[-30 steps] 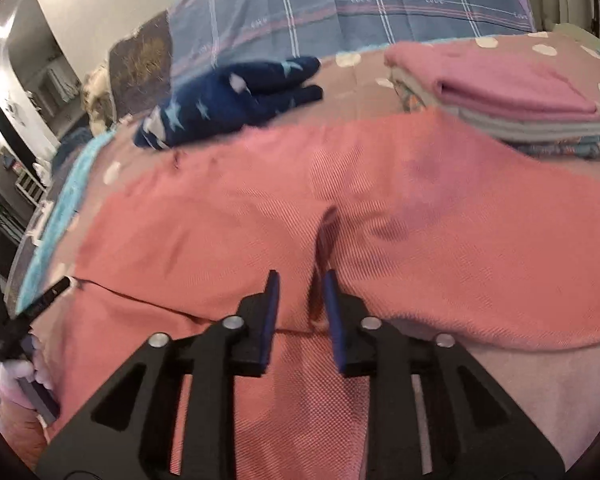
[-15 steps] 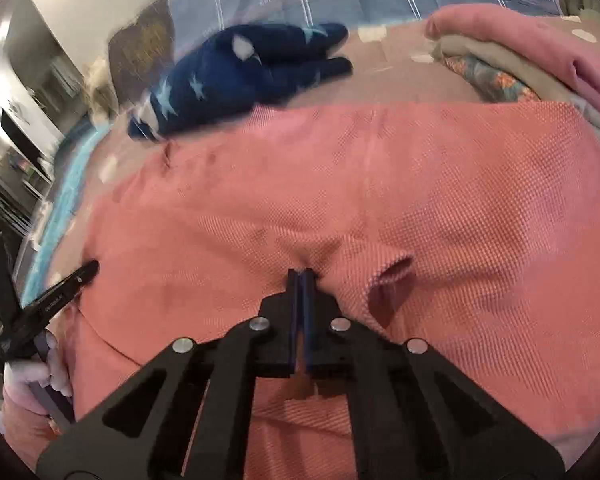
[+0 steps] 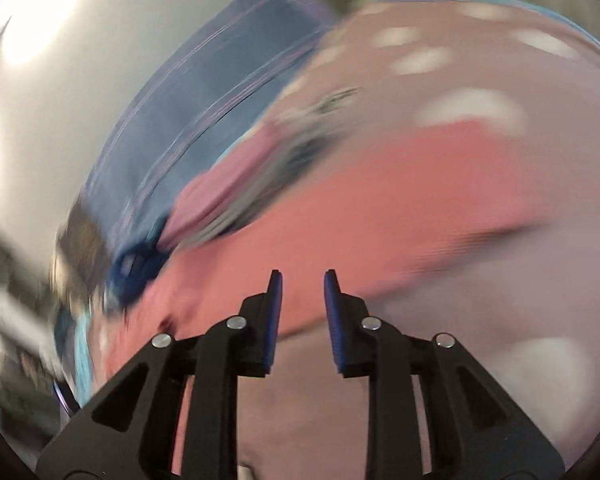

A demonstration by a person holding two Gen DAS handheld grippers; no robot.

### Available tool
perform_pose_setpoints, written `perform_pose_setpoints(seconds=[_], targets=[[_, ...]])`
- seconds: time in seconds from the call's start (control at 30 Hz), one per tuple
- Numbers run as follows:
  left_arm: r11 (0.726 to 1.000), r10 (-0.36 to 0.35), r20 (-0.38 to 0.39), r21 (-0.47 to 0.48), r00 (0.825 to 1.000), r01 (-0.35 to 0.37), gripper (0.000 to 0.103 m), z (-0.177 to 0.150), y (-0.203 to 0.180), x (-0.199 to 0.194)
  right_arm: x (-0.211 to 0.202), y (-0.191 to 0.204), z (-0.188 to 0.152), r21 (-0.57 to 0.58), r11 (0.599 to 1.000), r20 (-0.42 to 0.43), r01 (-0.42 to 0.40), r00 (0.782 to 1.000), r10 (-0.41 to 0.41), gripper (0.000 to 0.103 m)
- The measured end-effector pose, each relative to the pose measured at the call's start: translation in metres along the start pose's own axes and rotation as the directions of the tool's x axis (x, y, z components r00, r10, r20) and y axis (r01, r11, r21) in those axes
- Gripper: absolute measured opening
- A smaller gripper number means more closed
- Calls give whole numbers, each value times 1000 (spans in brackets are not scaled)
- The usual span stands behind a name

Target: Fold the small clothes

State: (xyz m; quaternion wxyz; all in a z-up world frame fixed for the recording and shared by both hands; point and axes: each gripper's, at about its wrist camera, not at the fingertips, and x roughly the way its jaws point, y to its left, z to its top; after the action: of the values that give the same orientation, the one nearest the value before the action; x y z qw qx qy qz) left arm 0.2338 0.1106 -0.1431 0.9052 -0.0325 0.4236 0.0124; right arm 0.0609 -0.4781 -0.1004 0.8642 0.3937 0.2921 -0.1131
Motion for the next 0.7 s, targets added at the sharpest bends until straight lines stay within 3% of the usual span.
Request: perform_pose_setpoints(seconds=[0.07,0.13,0.2,0.27,0.33,0.37,0.47,0.57,0.63,0.7], targets=[[1000,9,2,8,1000,-9,18,0,-1,0,-13,-34,4,124,992,21,6,1000,-8,40],[1000,6,2,5,1000,-6,18,0,0,0,-16,-59,1,244,969,32,-39,999,32,41],[1000,1,3,1,1000,-1,18,0,0,-1,-11,-62,-1,288,955,42,-68,997,58,50],[1000,-4,3,-3,1000,4,18,-1,0,-1,-5,-58,2,301,950,77,-81,995,61,51],[1000,-9,4,-7,1000,9,18,-1,1,-1,6,-53,9,308,949,113,-70,993,36,34],[1000,-13,5,-10,1000,13,18,-1,2,-1,9,-54,14,319,946,126,-61,992,22,8],[998,-44,7,-36,999,45,18,-1,7,-1,15,-42,22,365,925,157,-106,986,51,4],[993,-90,11,-76,996,91,18,-1,15,0,16,35,15,113,975,177,-192,969,170,4],[990,-105,13,-88,994,106,18,-1,17,0,24,100,-2,-58,956,120,-287,949,293,4],[989,-111,15,-93,994,112,18,-1,18,0,39,157,-24,-164,901,5,-401,913,407,4]])
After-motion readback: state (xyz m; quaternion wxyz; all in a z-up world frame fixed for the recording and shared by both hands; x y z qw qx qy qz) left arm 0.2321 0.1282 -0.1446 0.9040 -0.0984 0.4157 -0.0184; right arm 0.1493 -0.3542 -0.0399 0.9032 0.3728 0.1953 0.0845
